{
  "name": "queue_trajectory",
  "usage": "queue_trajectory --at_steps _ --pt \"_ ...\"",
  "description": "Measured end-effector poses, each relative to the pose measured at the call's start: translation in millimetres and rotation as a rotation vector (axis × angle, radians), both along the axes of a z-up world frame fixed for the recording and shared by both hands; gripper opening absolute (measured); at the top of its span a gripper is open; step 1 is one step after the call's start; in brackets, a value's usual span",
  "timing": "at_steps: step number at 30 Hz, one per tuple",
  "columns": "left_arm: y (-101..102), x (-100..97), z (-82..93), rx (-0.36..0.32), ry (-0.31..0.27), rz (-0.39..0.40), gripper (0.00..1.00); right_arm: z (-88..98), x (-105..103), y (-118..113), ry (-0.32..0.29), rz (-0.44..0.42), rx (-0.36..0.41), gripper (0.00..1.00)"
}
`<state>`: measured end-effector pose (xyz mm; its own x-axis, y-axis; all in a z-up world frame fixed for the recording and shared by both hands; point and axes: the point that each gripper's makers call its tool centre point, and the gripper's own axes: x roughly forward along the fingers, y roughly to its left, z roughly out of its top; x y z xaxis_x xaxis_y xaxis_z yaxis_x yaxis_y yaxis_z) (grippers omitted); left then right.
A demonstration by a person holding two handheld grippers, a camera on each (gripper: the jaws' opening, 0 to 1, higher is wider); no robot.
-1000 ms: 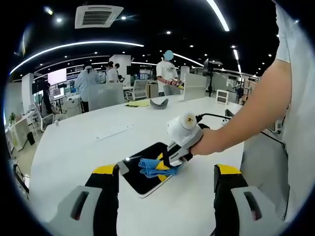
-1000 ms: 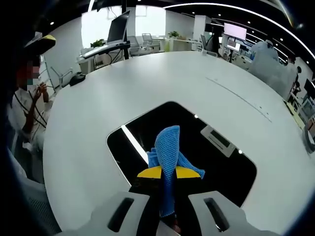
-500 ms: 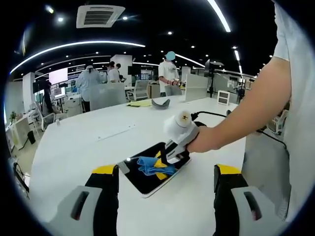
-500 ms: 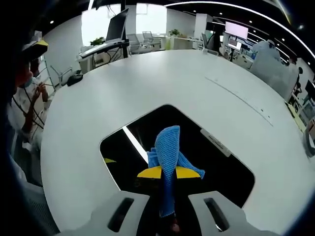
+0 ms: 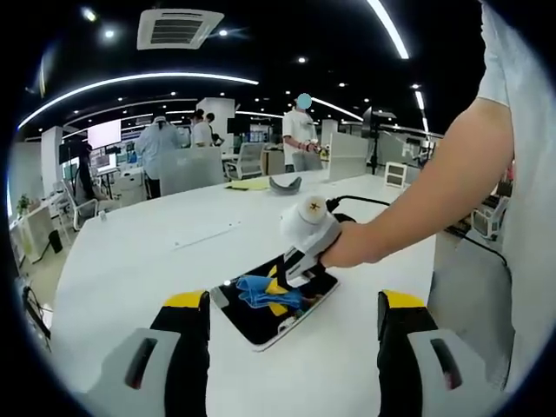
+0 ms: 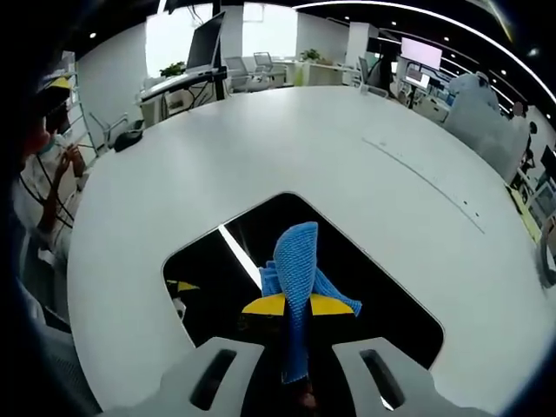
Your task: Wipe the mirror surface with the cleaning cloth until all visible marks leave the cleaned area.
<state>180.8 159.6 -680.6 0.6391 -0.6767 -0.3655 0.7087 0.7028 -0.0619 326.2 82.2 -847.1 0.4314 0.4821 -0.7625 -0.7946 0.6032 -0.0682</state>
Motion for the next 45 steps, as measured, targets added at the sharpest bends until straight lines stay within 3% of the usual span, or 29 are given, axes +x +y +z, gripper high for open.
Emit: queue_trajectory --at_steps 20,30,45 --pt "3.4 1.4 -2.6 -0.007 0.009 0.019 0.78 0.0 24.0 6.6 -0.003 0.003 -0.015 0.02" --pt "2.7 3.6 -1.9 0.025 -0.005 0.0 0.79 -0.1 30.6 8.1 -0.002 0.004 -0.022 0.02" --pt "2.8 3.9 -2.5 0.021 0.001 0.007 0.78 0.1 39.2 11.0 0.002 -0.002 -0.023 0.02"
